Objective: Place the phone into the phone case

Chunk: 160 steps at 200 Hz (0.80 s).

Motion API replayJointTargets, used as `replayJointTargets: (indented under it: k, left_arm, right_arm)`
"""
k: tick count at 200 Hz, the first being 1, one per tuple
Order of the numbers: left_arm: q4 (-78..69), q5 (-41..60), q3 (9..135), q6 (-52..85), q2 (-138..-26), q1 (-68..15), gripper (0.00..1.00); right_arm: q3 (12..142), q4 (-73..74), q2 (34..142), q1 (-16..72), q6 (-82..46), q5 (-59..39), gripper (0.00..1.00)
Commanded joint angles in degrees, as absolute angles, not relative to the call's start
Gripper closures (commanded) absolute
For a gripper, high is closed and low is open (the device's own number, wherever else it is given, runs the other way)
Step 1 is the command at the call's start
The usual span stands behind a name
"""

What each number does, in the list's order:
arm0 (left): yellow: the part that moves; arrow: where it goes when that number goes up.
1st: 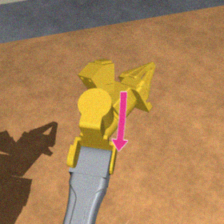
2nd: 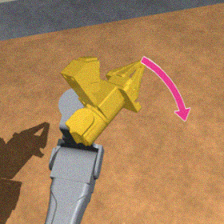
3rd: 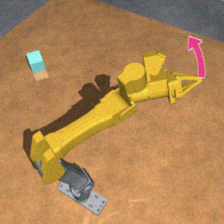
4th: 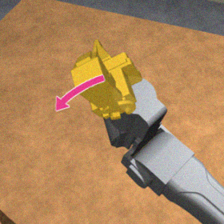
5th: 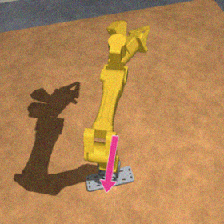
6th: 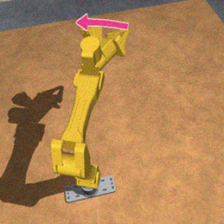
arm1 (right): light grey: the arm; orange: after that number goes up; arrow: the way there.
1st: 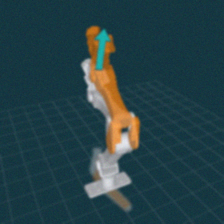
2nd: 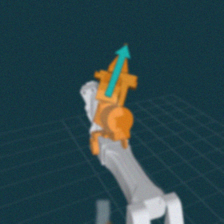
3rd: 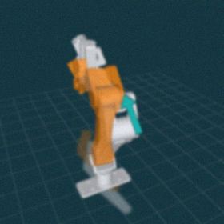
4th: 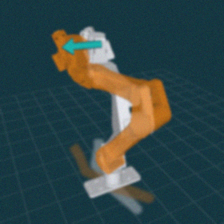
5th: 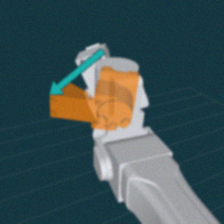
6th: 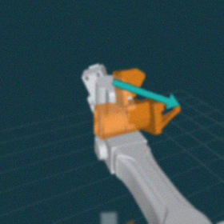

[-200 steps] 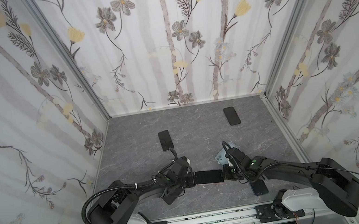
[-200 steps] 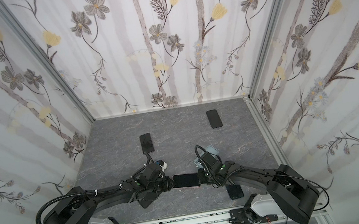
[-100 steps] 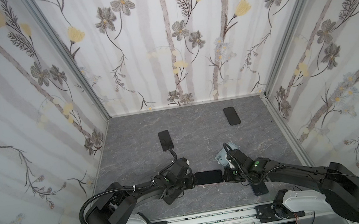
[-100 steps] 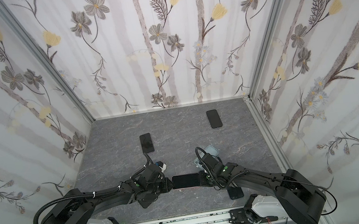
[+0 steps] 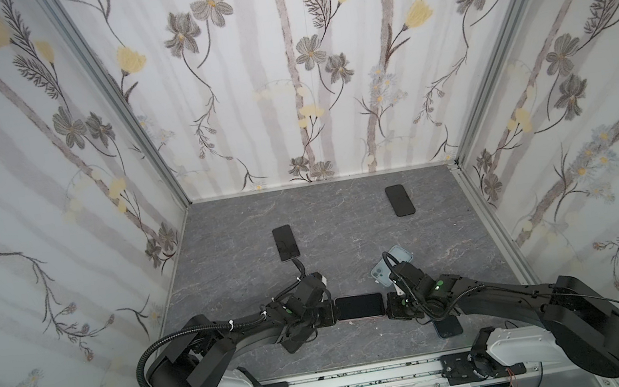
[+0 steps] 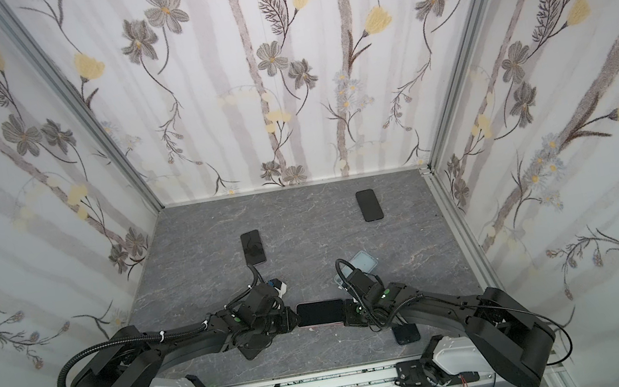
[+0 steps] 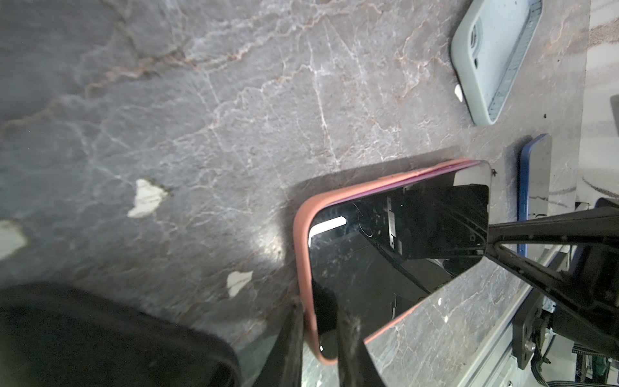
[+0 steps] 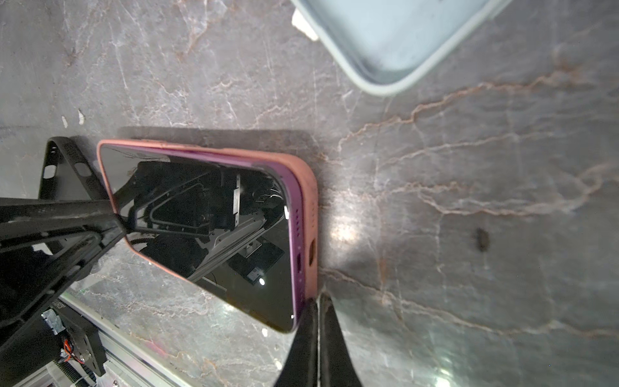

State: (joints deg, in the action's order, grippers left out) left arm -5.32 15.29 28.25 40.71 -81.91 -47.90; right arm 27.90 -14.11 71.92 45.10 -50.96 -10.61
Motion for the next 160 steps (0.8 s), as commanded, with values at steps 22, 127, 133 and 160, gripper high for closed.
replayJointTargets:
  k: [22, 127, 133, 160]
  left_arm:
    - [-2.81, 14.91, 28.31, 40.78, -81.84, -47.91, 0.78]
    - [-2.81, 14.96, 28.37, 40.77, -82.00, -47.88, 0.78]
    - [-2.81, 14.96, 28.27, 40.78, -82.03, -48.00, 0.79]
    - [-2.81, 15.09, 28.64, 40.61, -82.22, -47.90, 0.79]
  right_arm:
    - [29.09, -15.60, 68.42, 45.18, -51.77, -8.51, 0.93]
    - [29.71, -15.47, 72.21, 45.18, -50.71, -10.46, 0.90]
    - [29.79, -15.39, 72.46, 45.18, -50.63, -10.52, 0.90]
    - [29.77, -15.58, 73.58, 45.18, -50.45, -10.72, 0.91]
